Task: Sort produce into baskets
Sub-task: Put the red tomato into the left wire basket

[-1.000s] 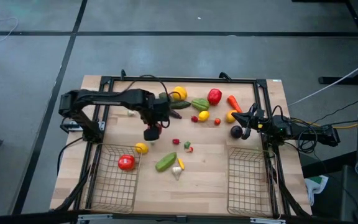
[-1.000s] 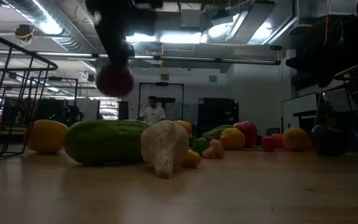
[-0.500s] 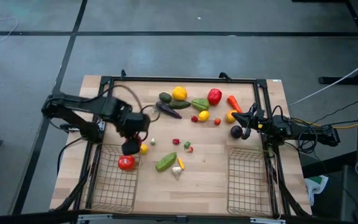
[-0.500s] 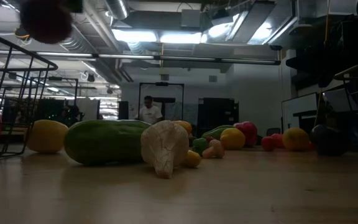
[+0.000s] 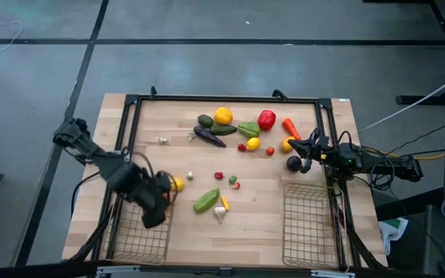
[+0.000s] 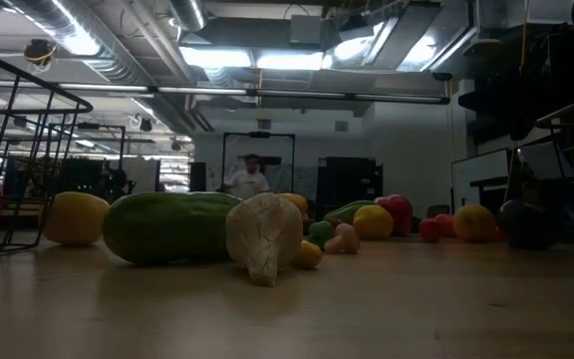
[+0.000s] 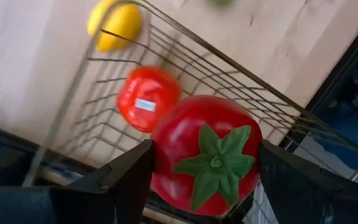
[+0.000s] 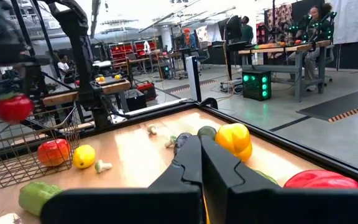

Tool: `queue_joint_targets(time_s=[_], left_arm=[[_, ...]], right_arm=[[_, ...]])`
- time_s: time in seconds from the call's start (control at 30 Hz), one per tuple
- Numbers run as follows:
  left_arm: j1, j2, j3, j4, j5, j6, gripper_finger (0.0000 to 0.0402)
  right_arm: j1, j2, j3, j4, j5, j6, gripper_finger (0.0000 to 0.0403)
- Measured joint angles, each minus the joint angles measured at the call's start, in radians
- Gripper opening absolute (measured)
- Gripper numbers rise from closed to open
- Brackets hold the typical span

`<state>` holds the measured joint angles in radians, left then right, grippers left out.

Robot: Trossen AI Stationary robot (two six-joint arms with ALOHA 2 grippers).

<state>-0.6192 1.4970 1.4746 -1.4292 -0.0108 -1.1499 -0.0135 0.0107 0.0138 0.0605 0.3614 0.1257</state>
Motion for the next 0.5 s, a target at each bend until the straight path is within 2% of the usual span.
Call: queue_joint_targets(time_s=[0.23,0.5], left_arm=[[-0.097,0.118,0.0,0.046,-0.028,-0.096,0.0264],[-0.147,0.223,-0.001,0.058,-0.041,-0.113,0.0264]], right_arm=[[0.0,0.0,0.0,0.0,0.0,0.0,0.0001],[0.0,0.0,0.0,0.0,0.0,0.0,0.0001]])
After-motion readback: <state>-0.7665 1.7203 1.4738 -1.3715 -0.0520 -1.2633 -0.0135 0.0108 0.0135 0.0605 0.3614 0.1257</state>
